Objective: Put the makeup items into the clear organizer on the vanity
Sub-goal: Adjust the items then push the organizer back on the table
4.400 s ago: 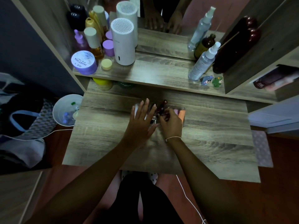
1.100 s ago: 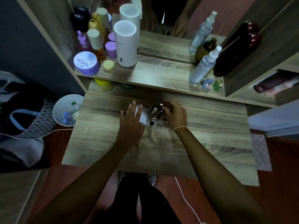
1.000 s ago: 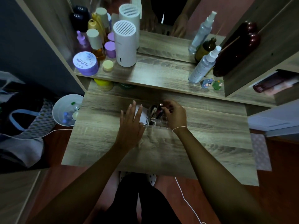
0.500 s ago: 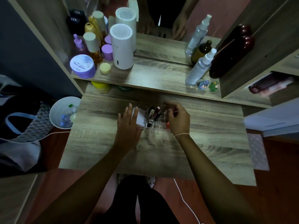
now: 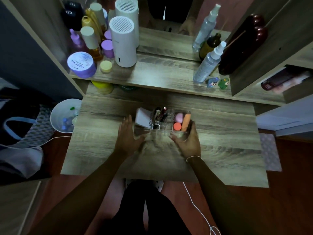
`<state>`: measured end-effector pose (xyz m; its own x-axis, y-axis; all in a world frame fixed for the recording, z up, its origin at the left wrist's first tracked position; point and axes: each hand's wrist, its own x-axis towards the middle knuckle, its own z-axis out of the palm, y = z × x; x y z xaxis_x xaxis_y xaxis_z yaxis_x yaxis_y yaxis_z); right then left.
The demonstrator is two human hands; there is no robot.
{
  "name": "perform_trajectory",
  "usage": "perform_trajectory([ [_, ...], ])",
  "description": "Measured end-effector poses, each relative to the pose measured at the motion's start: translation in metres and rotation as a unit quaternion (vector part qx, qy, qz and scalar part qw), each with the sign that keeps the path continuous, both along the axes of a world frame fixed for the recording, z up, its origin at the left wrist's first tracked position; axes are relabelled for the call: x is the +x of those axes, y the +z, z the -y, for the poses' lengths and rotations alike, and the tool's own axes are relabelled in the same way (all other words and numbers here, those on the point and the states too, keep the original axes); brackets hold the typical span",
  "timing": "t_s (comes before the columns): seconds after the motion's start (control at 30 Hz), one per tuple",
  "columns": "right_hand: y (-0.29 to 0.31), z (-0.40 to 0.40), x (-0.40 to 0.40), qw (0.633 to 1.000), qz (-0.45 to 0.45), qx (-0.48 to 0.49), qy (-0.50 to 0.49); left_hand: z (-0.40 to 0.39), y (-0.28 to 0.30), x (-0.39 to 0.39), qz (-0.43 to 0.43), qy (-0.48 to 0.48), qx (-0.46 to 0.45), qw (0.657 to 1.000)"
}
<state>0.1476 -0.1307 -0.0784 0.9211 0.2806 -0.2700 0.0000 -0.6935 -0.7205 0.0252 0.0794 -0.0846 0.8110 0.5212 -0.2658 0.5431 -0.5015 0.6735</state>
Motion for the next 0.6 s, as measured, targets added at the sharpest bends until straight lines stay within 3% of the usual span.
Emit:
perform_trajectory([
  [0.13,-0.012,-0.001,-0.003,1.0,0.01,-0.026,0.004,0.004,0.001,0.006,0.047,0.016,-0.061,0.997],
  [0.3,-0.017,-0.001,-0.002,0.999,0.046,-0.019,0.0,0.009,0.001,0.005,0.06,0.033,-0.07,0.995],
  [0.6,-0.021,0.001,0.004,0.994,0.083,-0.074,0.011,0.001,0.0,0.002,0.052,-0.02,-0.06,0.997],
])
